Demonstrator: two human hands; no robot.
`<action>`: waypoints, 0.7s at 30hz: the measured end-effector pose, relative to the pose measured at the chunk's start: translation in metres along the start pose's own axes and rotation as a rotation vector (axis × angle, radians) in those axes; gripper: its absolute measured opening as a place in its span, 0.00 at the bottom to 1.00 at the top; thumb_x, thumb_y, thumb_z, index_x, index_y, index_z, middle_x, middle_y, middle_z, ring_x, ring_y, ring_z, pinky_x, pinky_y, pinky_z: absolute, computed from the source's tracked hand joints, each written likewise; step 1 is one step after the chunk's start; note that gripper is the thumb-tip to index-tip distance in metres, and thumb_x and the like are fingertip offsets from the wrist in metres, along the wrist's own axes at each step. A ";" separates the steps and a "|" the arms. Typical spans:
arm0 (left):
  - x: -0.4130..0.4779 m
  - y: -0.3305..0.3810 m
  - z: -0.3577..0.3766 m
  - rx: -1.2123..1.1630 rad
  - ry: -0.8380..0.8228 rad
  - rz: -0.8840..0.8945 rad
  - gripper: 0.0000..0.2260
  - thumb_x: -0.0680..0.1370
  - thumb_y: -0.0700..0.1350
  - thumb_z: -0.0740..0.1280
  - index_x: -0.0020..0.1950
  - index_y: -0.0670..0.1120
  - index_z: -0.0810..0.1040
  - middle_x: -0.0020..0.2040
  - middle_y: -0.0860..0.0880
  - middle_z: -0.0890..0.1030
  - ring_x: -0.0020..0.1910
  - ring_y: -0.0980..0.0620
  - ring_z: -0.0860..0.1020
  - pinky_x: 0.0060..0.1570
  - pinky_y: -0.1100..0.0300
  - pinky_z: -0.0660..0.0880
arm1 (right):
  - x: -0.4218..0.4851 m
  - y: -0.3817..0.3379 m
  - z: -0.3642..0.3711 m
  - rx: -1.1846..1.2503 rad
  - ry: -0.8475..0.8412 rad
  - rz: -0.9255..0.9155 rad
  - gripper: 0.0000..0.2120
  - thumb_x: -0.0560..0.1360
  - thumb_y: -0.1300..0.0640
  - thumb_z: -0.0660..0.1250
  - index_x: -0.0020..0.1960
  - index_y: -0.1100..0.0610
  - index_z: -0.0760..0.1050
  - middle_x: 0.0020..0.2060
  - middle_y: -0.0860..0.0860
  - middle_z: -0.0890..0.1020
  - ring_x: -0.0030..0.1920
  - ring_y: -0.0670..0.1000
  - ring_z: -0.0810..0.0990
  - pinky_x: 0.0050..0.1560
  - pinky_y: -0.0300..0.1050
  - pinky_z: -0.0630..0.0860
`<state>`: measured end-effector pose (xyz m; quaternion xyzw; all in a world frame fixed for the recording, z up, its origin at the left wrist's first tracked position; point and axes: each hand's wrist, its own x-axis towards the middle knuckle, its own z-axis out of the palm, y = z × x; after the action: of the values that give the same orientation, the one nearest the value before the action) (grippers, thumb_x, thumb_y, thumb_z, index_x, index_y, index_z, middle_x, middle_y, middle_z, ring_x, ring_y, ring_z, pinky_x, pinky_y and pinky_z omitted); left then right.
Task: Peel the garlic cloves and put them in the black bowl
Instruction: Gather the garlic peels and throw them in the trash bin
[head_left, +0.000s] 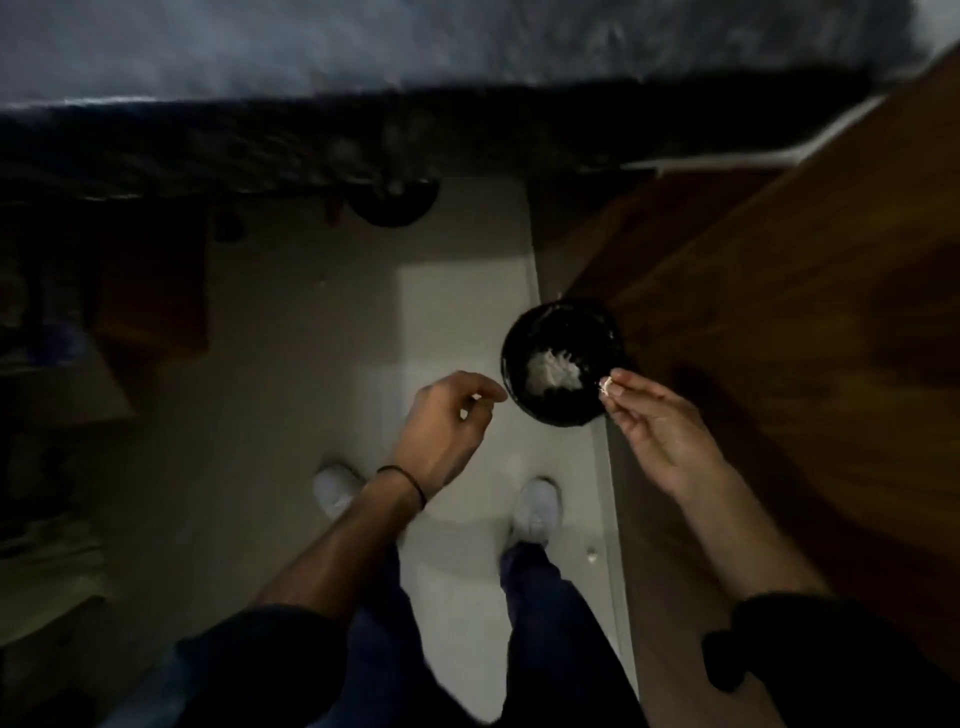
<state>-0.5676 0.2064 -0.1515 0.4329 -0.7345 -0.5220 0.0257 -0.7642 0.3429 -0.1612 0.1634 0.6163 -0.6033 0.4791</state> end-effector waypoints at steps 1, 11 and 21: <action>0.016 -0.010 0.026 -0.002 -0.038 -0.019 0.11 0.79 0.37 0.65 0.50 0.50 0.84 0.50 0.56 0.83 0.45 0.59 0.80 0.43 0.71 0.72 | 0.025 0.009 -0.019 -0.036 0.025 -0.001 0.10 0.77 0.75 0.63 0.49 0.64 0.79 0.39 0.53 0.85 0.41 0.47 0.85 0.48 0.36 0.82; 0.171 -0.163 0.193 0.097 -0.102 -0.124 0.09 0.77 0.33 0.66 0.51 0.42 0.84 0.50 0.49 0.83 0.45 0.56 0.79 0.41 0.80 0.69 | 0.277 0.126 -0.097 -0.516 0.089 -0.143 0.14 0.72 0.79 0.64 0.56 0.74 0.78 0.33 0.49 0.83 0.33 0.42 0.81 0.38 0.31 0.76; 0.230 -0.239 0.238 -0.069 -0.039 -0.176 0.08 0.76 0.35 0.68 0.48 0.46 0.83 0.50 0.48 0.84 0.52 0.48 0.82 0.54 0.56 0.80 | 0.389 0.185 -0.091 -1.155 0.229 -0.410 0.09 0.74 0.63 0.65 0.42 0.70 0.78 0.31 0.59 0.74 0.29 0.50 0.72 0.29 0.40 0.69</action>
<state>-0.6820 0.2123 -0.5434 0.4842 -0.6755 -0.5557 -0.0196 -0.8451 0.3191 -0.5935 -0.1800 0.9093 -0.2312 0.2956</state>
